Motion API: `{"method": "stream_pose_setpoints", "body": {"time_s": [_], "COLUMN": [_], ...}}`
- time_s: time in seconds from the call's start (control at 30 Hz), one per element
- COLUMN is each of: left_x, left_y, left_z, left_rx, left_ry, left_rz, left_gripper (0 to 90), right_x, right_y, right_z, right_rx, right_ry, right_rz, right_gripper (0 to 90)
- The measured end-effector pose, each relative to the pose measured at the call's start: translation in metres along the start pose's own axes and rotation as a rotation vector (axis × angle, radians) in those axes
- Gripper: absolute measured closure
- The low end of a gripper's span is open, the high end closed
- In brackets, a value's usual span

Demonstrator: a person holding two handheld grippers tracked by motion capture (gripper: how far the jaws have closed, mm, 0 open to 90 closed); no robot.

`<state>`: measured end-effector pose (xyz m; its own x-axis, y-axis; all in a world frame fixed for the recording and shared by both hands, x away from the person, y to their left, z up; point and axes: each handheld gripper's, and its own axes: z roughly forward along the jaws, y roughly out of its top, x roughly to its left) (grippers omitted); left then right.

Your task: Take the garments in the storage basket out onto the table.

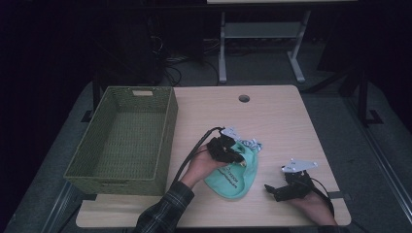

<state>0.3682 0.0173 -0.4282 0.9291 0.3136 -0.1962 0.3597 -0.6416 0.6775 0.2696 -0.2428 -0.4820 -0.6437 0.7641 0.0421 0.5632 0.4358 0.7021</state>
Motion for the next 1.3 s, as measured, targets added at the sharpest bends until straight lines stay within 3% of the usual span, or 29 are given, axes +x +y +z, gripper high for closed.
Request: {"method": "stream_pose_setpoints", "body": {"time_s": [0.3,0.43,0.7,0.8,1.0,1.3], "left_x": [0.001,0.0,-0.012,-0.015,-0.015,-0.015], "left_y": [-0.011,-0.011,-0.003,-0.005,-0.018,-0.048], "left_z": [0.02,0.022,0.0,-0.013,-0.038,-0.059], "left_rx": [0.07,0.077,0.061,0.047,0.012,-0.005], "left_ry": [0.009,0.005,-0.008,-0.019,0.018,0.089], "left_rz": [0.003,0.004,0.011,0.005,-0.008,-0.071], "left_gripper": [84.7,83.3,54.8,48.8,50.1,66.4], "right_x": [0.0,0.0,0.0,0.0,0.0,0.0], "right_y": [0.0,0.0,0.0,0.0,0.0,0.0], "right_z": [0.0,0.0,0.0,0.0,0.0,0.0], "right_rx": [0.001,0.001,0.001,0.001,0.0,-0.001], "right_ry": [-0.001,-0.001,-0.001,-0.001,-0.002,-0.012], "right_rz": [-0.003,-0.003,-0.002,-0.002,-0.003,0.0], "right_gripper": [2.4,2.4,2.4,2.4,2.4,2.3]}}
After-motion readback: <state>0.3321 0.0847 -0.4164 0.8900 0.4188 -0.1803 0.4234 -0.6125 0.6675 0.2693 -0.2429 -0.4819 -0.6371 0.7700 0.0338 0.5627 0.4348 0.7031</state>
